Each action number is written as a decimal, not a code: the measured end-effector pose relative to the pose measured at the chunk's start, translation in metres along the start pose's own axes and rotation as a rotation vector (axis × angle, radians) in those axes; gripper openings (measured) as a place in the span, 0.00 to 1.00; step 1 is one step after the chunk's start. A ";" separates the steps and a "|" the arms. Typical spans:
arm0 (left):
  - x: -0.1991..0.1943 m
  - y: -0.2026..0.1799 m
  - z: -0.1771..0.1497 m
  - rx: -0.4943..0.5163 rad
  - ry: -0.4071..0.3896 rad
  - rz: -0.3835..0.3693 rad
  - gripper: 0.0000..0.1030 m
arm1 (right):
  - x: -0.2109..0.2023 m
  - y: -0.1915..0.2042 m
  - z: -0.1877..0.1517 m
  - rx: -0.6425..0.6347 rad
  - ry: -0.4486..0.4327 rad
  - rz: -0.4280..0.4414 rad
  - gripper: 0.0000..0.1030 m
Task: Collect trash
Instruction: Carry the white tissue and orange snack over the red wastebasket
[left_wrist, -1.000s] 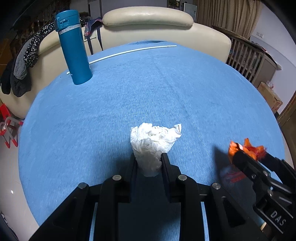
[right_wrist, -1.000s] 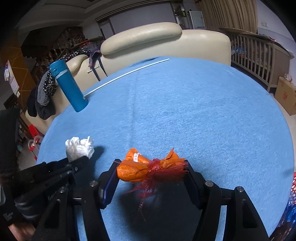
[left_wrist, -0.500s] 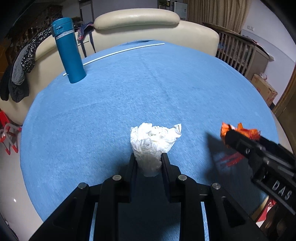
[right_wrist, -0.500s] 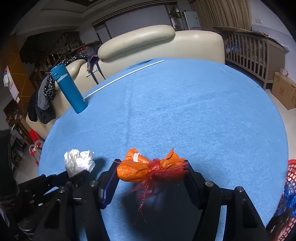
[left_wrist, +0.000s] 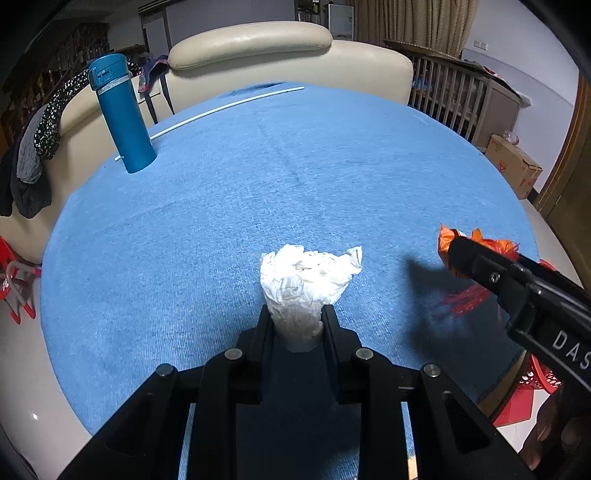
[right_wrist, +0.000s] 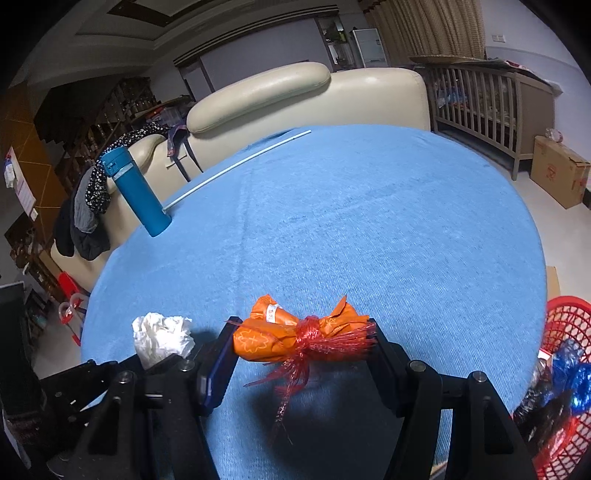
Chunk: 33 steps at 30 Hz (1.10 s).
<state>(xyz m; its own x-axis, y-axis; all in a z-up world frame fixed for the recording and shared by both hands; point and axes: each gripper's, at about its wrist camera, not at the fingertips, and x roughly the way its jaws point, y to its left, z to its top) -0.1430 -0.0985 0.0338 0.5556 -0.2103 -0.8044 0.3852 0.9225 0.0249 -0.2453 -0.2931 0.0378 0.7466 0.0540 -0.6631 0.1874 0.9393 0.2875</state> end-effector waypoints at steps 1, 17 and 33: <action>-0.001 -0.001 -0.001 0.003 -0.003 0.000 0.26 | -0.002 -0.001 -0.002 0.000 -0.002 -0.001 0.66; -0.017 -0.013 -0.002 0.043 -0.050 -0.006 0.25 | -0.032 -0.027 -0.008 0.054 -0.056 -0.032 0.66; -0.025 -0.035 -0.004 0.092 -0.072 -0.026 0.25 | -0.053 -0.041 -0.016 0.081 -0.089 -0.045 0.66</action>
<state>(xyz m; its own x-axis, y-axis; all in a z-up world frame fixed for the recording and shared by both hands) -0.1739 -0.1243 0.0509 0.5947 -0.2597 -0.7608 0.4647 0.8833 0.0617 -0.3028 -0.3290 0.0507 0.7895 -0.0217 -0.6134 0.2705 0.9094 0.3160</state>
